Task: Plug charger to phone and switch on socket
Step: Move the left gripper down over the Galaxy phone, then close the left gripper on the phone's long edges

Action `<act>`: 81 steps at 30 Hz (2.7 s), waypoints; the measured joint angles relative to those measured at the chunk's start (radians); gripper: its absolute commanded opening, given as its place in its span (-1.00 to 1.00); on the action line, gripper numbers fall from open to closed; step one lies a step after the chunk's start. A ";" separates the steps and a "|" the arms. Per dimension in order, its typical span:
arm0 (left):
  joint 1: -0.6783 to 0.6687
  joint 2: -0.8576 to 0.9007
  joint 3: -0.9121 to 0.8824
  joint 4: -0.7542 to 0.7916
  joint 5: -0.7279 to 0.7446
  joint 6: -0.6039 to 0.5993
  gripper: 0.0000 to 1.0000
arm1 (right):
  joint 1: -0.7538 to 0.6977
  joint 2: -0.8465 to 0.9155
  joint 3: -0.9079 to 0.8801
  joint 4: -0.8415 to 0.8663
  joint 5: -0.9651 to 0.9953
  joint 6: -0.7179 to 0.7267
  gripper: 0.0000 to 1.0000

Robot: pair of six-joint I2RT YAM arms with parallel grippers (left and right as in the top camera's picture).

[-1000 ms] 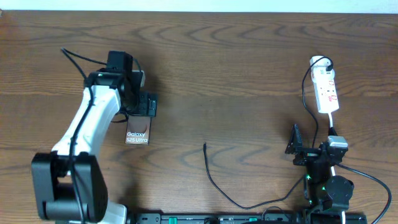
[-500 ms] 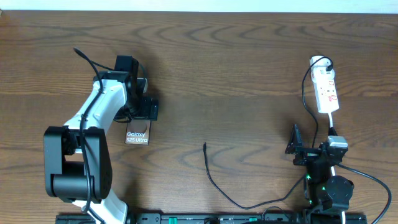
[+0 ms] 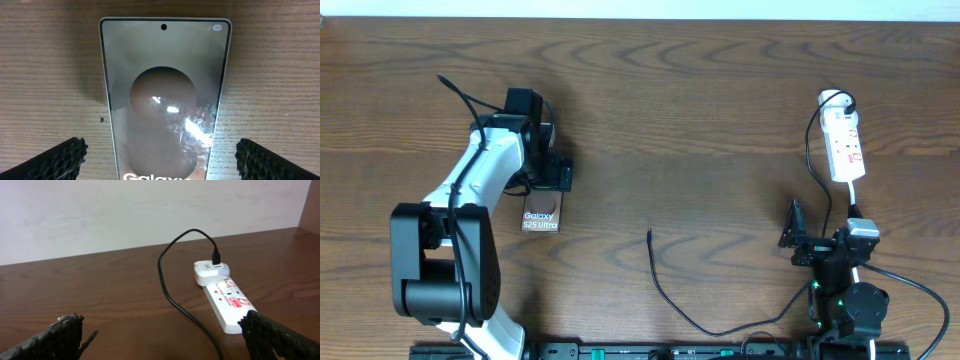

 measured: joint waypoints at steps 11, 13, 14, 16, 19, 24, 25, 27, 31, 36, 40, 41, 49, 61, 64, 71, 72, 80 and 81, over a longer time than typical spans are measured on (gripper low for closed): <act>0.000 0.000 -0.072 0.062 0.000 0.000 0.96 | 0.000 0.000 0.000 0.000 0.000 0.000 0.99; 0.000 0.000 -0.092 0.074 0.000 0.000 0.96 | 0.000 0.000 0.000 0.000 0.000 0.000 0.98; 0.000 0.000 -0.097 0.081 0.000 0.000 0.96 | 0.000 0.000 0.000 0.000 0.000 0.000 0.98; 0.000 0.000 -0.105 0.089 0.000 0.000 0.96 | 0.000 0.000 0.000 0.000 0.000 0.000 0.98; 0.000 0.000 -0.107 0.099 0.000 0.000 0.96 | 0.000 0.000 0.000 0.000 0.000 0.000 0.98; 0.000 0.000 -0.114 0.127 0.016 0.000 0.96 | 0.000 0.000 0.000 0.000 0.000 0.000 0.99; 0.000 0.000 -0.118 0.135 0.022 0.000 0.96 | 0.000 0.000 0.000 0.000 0.000 0.000 0.99; 0.000 0.000 -0.132 0.149 0.028 0.000 0.96 | 0.000 0.000 0.000 0.000 0.000 0.000 0.99; 0.000 0.000 -0.150 0.157 0.034 0.000 0.96 | 0.000 0.000 0.000 0.000 0.000 0.000 0.98; 0.000 0.000 -0.150 0.158 0.034 0.000 0.95 | 0.000 0.000 0.000 0.000 0.000 0.000 0.99; 0.000 0.000 -0.150 0.158 0.034 0.000 0.95 | 0.000 0.000 0.000 0.000 0.000 0.000 0.99; 0.000 0.000 -0.150 0.157 0.034 0.000 0.96 | 0.000 0.000 0.000 0.000 0.000 0.000 0.99; 0.000 0.000 -0.150 0.157 0.034 0.000 0.96 | 0.000 0.000 0.000 0.000 0.000 0.000 0.98; 0.000 0.000 -0.150 0.146 0.019 0.000 0.96 | 0.000 0.000 0.000 0.000 0.000 0.000 0.98; 0.000 0.000 -0.150 0.145 0.019 0.000 0.95 | 0.000 0.000 0.000 0.000 0.000 0.000 0.98; 0.000 0.000 -0.150 0.145 0.019 0.000 0.96 | 0.000 0.000 0.000 0.000 0.000 0.000 0.99; 0.000 0.000 -0.150 0.145 0.019 0.000 0.96 | 0.000 0.000 0.000 0.000 0.000 0.000 0.98; 0.000 0.000 -0.155 0.150 0.016 0.000 0.96 | 0.000 0.000 0.000 0.000 0.000 0.000 0.99; 0.000 0.000 -0.155 0.150 0.016 0.000 0.95 | 0.000 0.000 0.000 0.000 0.000 0.000 0.98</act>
